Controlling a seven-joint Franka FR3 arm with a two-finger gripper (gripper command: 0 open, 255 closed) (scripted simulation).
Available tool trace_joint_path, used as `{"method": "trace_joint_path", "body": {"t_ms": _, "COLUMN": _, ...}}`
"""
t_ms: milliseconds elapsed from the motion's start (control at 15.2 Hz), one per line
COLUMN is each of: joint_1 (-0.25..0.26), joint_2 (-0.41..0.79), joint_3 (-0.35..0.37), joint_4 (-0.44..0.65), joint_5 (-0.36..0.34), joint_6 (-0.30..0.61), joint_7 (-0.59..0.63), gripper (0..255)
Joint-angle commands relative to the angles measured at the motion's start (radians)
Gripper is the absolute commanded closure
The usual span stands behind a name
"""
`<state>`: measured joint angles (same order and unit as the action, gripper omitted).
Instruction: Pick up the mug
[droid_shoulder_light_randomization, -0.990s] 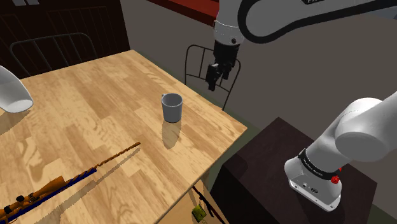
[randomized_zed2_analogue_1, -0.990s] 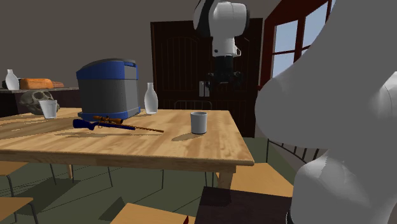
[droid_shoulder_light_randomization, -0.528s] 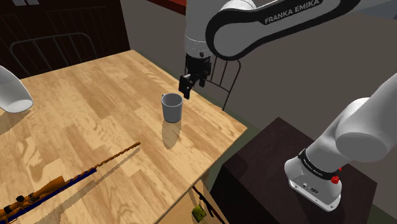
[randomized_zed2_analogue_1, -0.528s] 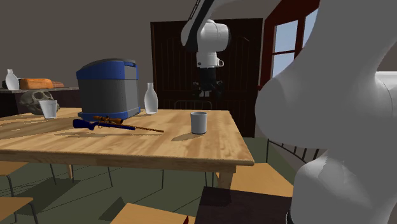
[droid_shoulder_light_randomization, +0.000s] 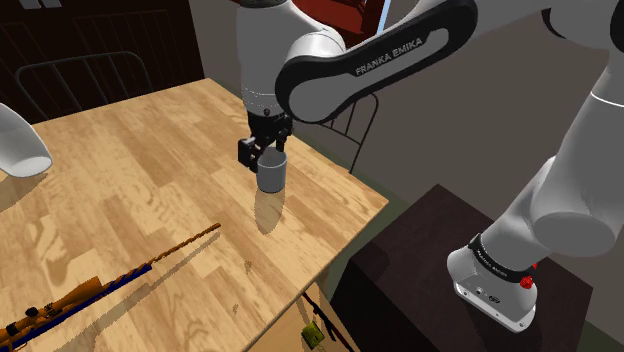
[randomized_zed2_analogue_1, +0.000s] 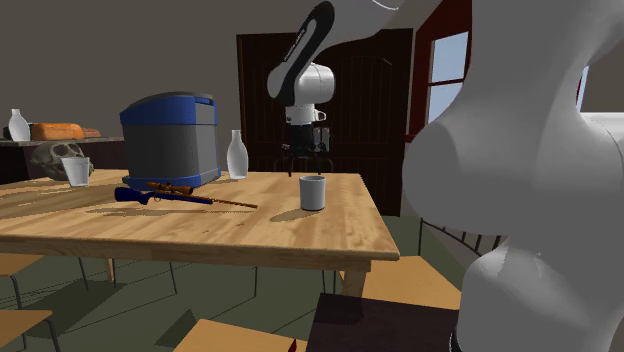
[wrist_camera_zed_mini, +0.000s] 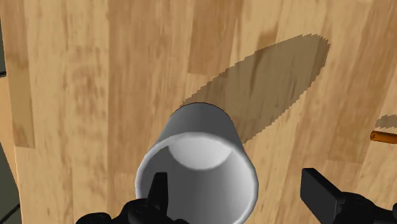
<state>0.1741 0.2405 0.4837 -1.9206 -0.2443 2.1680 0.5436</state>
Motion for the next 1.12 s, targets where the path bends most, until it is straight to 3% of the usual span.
{"method": "trace_joint_path", "body": {"t_ms": 0, "joint_1": 0.023, "joint_2": 0.051, "joint_3": -0.003, "joint_4": 0.057, "joint_5": -0.032, "joint_6": -0.010, "joint_7": 0.028, "gripper": 0}}
{"method": "trace_joint_path", "body": {"t_ms": 594, "joint_1": 0.034, "joint_2": 0.102, "joint_3": -0.019, "joint_4": 0.018, "joint_5": -0.072, "joint_6": 0.072, "joint_7": 0.060, "gripper": 0}}
{"method": "trace_joint_path", "body": {"t_ms": 660, "joint_1": 0.033, "joint_2": 0.101, "joint_3": -0.019, "joint_4": 0.016, "joint_5": -0.071, "joint_6": 0.073, "joint_7": 0.059, "gripper": 255}}
{"method": "trace_joint_path", "body": {"t_ms": 1056, "joint_1": 0.033, "joint_2": 0.101, "joint_3": -0.019, "joint_4": 0.015, "joint_5": -0.072, "joint_6": 0.074, "joint_7": 0.059, "gripper": 255}}
